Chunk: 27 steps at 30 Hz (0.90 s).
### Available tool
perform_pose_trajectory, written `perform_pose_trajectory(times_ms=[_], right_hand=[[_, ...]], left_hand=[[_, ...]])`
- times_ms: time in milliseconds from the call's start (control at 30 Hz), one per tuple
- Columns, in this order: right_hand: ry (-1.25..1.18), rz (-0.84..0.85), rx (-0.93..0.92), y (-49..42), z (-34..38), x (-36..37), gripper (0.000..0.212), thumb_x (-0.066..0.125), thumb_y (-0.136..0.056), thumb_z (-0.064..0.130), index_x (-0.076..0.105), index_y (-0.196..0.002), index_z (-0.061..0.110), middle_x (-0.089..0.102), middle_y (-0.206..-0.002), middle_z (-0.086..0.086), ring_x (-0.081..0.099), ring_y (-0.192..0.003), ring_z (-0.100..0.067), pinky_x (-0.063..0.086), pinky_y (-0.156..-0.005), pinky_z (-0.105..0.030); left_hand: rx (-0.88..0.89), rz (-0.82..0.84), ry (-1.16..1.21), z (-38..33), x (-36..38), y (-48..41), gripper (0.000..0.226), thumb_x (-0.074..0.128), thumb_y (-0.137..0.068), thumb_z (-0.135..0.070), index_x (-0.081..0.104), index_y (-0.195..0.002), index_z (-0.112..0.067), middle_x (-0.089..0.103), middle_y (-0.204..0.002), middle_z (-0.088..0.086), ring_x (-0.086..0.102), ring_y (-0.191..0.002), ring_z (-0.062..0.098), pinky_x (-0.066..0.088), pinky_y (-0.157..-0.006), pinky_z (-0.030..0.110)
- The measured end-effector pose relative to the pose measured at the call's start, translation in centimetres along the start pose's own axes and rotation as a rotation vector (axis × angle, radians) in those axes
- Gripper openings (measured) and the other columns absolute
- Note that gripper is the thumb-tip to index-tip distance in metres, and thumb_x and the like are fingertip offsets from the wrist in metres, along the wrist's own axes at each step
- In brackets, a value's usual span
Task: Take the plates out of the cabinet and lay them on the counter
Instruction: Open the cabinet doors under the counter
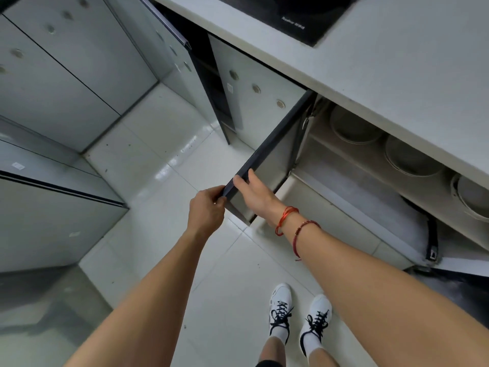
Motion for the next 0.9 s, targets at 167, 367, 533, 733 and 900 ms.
perform_pose_trajectory(times_ms=[167,367,533,733,900], right_hand=[[0.012,0.037,-0.055,-0.8,0.3,0.2,0.075,0.038,-0.097,0.053,0.007,-0.157,0.020,0.041,-0.151,-0.005,0.033,-0.142,-0.023,0.026,-0.118,-0.040],[0.021,-0.019,-0.057,1.7,-0.9,-2.4,0.072,0.039,-0.095,0.056,0.016,-0.156,0.026,0.027,-0.161,0.000,0.025,-0.148,-0.021,0.024,-0.119,-0.047],[0.024,-0.158,-0.038,6.1,-3.1,-8.6,0.064,0.041,-0.099,0.049,0.021,-0.155,0.026,0.033,-0.158,-0.002,0.032,-0.145,-0.019,0.027,-0.115,-0.037],[-0.022,-0.369,0.045,13.4,-7.4,-16.8,0.063,0.042,-0.096,0.053,0.027,-0.153,0.031,0.044,-0.150,-0.003,0.043,-0.136,-0.021,0.034,-0.114,-0.044],[-0.083,-0.529,0.128,20.3,-11.5,-22.4,0.074,0.042,-0.084,0.065,0.030,-0.150,0.036,0.056,-0.124,0.001,0.055,-0.120,-0.025,0.043,-0.106,-0.050]], left_hand=[[-0.001,-0.035,-0.023,-0.1,-1.0,-0.5,0.037,0.042,-0.089,-0.001,0.072,-0.098,-0.021,0.052,-0.070,0.002,0.037,-0.056,0.017,0.032,-0.049,0.024],[0.078,-0.076,-0.106,-1.7,0.0,1.4,0.014,0.055,-0.091,-0.014,0.062,-0.102,-0.015,0.055,-0.095,0.001,0.049,-0.086,0.020,0.036,-0.070,0.024],[0.163,-0.095,-0.164,-4.0,1.9,3.9,0.050,0.060,-0.091,-0.021,0.049,-0.140,-0.011,0.045,-0.141,0.007,0.043,-0.128,0.024,0.038,-0.106,0.033],[0.297,0.090,-0.231,-8.2,7.0,7.8,0.054,0.060,-0.093,-0.026,0.045,-0.142,-0.009,0.041,-0.147,0.007,0.040,-0.135,0.023,0.033,-0.108,0.031],[0.368,0.226,-0.242,-12.0,12.8,11.4,0.055,0.061,-0.092,-0.028,0.045,-0.141,-0.009,0.043,-0.146,0.007,0.046,-0.128,0.022,0.032,-0.098,0.023]])
Point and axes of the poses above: each hand's wrist, its own y-axis away from the middle knuckle, its own x-axis out of the palm, z = x × y, the point moved 3 cm from there along -y, towards the middle knuckle
